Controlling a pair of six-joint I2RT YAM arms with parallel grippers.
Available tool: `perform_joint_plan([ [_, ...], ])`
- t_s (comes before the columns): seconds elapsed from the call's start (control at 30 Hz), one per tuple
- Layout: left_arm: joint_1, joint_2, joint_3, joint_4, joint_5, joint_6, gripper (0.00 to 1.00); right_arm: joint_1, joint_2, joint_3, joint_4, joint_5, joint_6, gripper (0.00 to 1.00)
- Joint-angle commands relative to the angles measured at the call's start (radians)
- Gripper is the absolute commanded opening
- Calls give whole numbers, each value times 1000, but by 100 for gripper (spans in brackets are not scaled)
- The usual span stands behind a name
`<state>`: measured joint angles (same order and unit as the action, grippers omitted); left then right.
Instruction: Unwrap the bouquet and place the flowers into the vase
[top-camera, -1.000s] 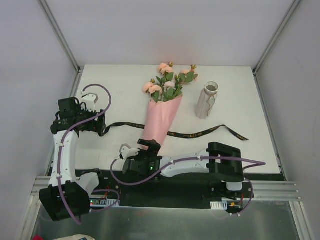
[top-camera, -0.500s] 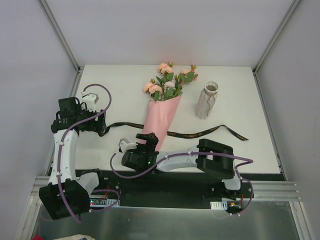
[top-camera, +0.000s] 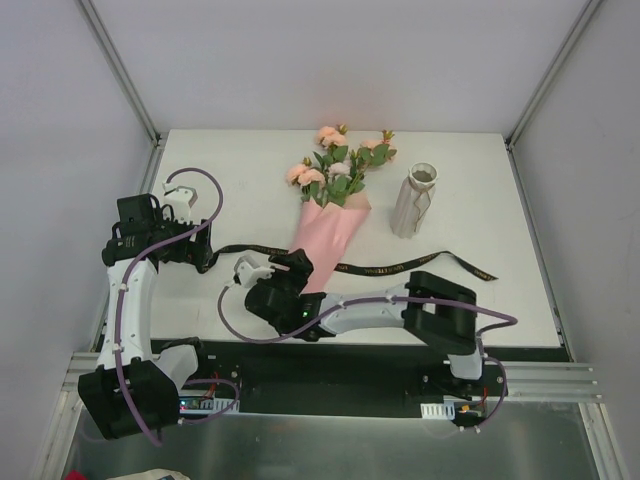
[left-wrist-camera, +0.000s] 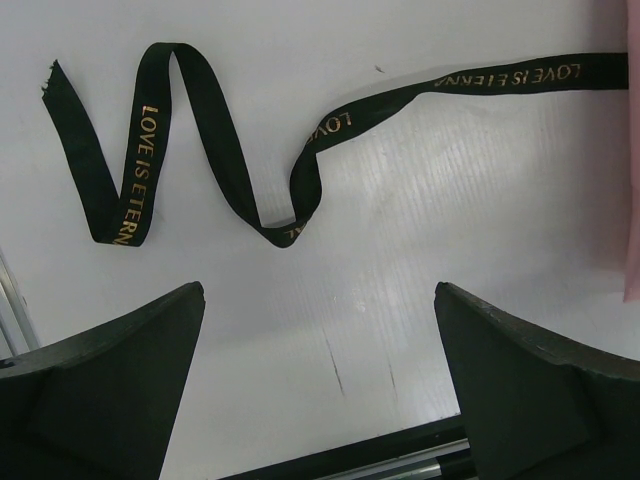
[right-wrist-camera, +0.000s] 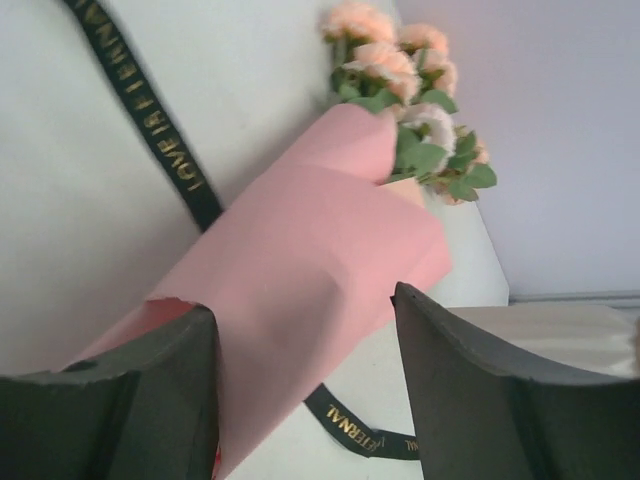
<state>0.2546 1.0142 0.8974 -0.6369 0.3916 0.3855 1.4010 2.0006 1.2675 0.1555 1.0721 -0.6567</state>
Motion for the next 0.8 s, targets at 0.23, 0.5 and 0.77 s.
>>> perform_joint_plan([
  [0.23, -6, -28, 47, -10, 16, 7, 99, 78, -516, -189, 58, 185, 281, 87],
  [0.5, -6, -37, 87, -30, 61, 4, 99, 85, -643, -175, -791, 247, 1104, 100],
  [0.77, -170, -17, 178, -72, 48, -5, 99, 142, -723, -134, -1486, 255, 1771, 96],
])
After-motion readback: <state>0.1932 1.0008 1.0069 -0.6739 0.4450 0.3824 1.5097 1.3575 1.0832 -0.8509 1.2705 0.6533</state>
